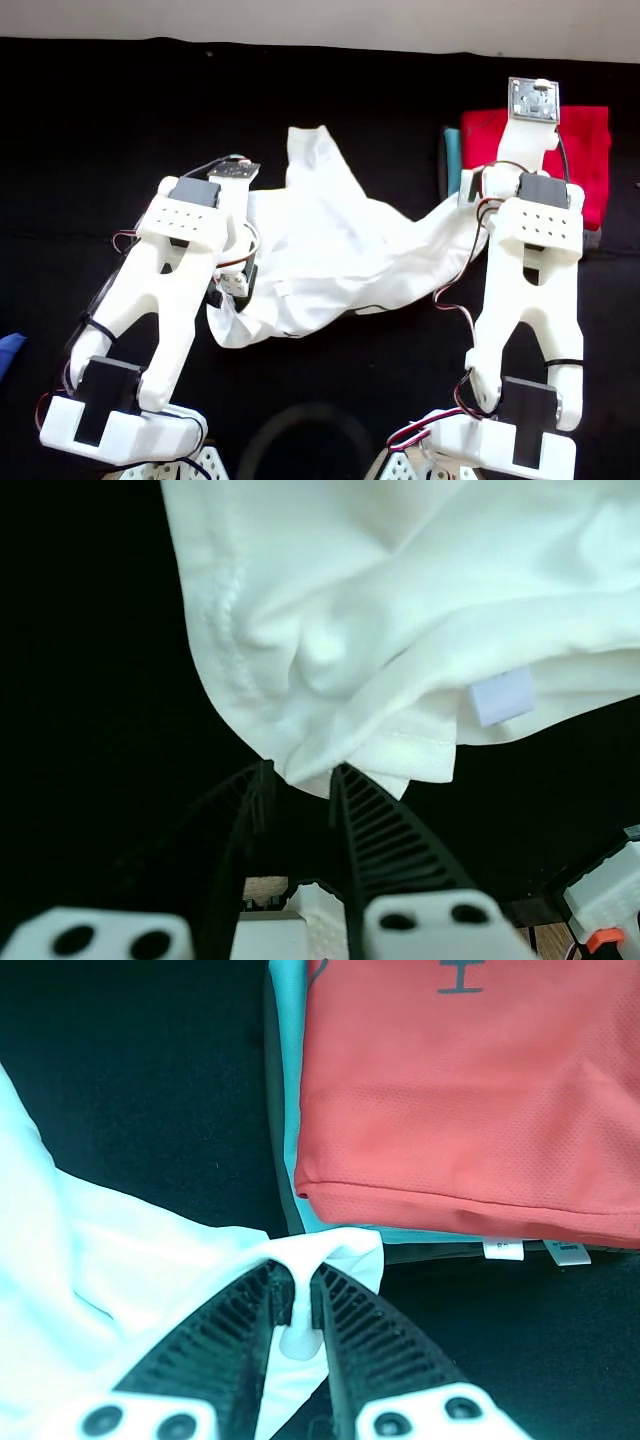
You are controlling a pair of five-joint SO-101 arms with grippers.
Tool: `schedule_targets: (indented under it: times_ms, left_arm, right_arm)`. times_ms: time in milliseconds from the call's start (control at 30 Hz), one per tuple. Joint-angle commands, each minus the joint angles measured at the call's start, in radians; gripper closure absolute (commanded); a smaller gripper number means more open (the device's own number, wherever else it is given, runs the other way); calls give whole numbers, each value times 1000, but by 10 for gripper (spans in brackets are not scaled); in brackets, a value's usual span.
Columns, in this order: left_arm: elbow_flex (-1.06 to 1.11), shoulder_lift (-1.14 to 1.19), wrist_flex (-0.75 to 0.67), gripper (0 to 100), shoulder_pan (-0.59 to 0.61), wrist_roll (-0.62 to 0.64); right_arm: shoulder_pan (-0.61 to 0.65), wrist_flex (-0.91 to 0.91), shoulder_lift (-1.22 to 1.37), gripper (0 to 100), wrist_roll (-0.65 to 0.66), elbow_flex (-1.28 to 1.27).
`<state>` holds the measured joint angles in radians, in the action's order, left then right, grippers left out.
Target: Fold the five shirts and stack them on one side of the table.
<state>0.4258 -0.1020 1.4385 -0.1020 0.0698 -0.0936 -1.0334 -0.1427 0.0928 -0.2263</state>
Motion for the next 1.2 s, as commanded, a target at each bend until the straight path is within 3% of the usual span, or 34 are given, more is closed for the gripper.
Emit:
schedule_targets:
  times_ms: [0,467,667,800,967,1167]
  left_arm:
    - [-10,-39,-12,821,2,-9]
    - [-19,91,-84,822,-65,68]
    - [-42,90,-77,997,-61,68]
    - [-105,90,-72,991,-42,68]
    - [-263,90,26,990,5,17]
    - [-639,90,203,990,104,-130]
  right_arm:
    - [7,1,-4,993,-2,47]
    - [8,2,-4,993,-2,47]
    - [8,2,-4,993,-2,45]
    - [5,2,-5,993,-2,39]
    - [10,-4,-15,993,-5,56]
    - [65,-27,-35,993,-2,254]
